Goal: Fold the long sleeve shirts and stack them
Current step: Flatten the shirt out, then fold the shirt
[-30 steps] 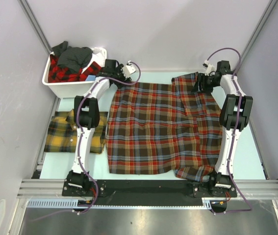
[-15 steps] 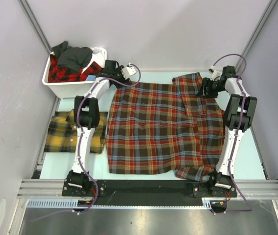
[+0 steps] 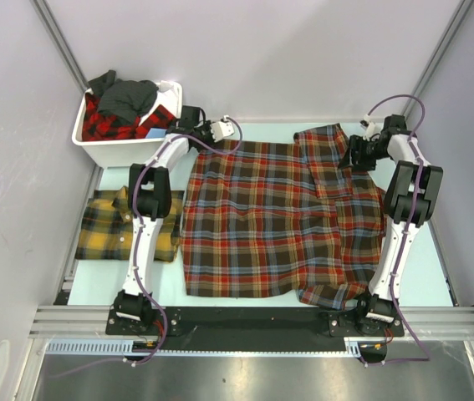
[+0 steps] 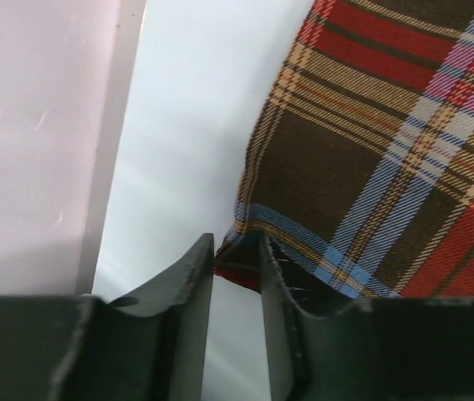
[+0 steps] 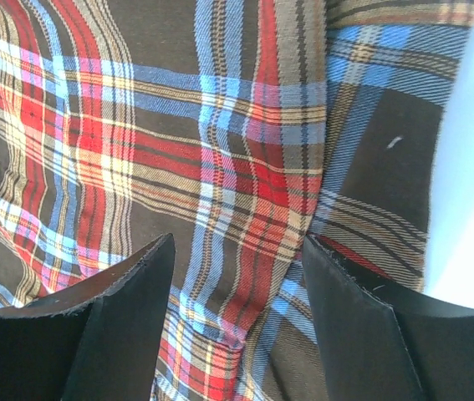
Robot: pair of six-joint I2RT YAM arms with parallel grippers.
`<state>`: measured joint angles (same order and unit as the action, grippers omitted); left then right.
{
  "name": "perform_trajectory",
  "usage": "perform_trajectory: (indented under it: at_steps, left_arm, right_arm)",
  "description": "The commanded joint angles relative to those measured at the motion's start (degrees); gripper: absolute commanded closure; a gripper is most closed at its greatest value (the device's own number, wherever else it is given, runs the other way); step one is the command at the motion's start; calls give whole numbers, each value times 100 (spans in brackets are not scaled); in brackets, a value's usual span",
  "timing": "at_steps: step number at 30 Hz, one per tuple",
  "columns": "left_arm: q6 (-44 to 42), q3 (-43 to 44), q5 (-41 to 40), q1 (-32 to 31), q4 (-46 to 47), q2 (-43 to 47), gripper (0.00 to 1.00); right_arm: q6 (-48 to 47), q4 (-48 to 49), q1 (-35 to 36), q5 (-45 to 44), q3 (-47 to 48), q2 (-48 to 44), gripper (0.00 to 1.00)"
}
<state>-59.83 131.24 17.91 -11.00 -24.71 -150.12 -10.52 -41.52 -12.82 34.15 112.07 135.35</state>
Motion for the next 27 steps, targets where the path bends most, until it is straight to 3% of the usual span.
perform_trajectory:
  at_steps: [1,3,4,21,23,24,27]
  left_arm:
    - [-389,270,300,28,-113,-70,79]
    - [-424,253,327,2,-122,-52,97]
    - [-433,236,344,-7,-122,-43,100]
    - [-196,-19,230,-25,177,159,100]
    - [-152,-11,248,-25,203,203,100]
    - [-143,-11,248,-25,221,212,100]
    - [-63,-63,300,-25,247,369,100]
  right_arm:
    - [-64,-111,78,109,254,18,34]
    - [-64,-94,87,109,228,27,34]
    - [-55,-67,87,109,193,27,34]
    - [33,-102,-45,-102,-212,-44,43]
    - [24,-190,-36,178,-186,-61,61]
    - [68,-199,-45,293,-160,-87,77]
    - [121,-199,-124,724,-177,-298,100]
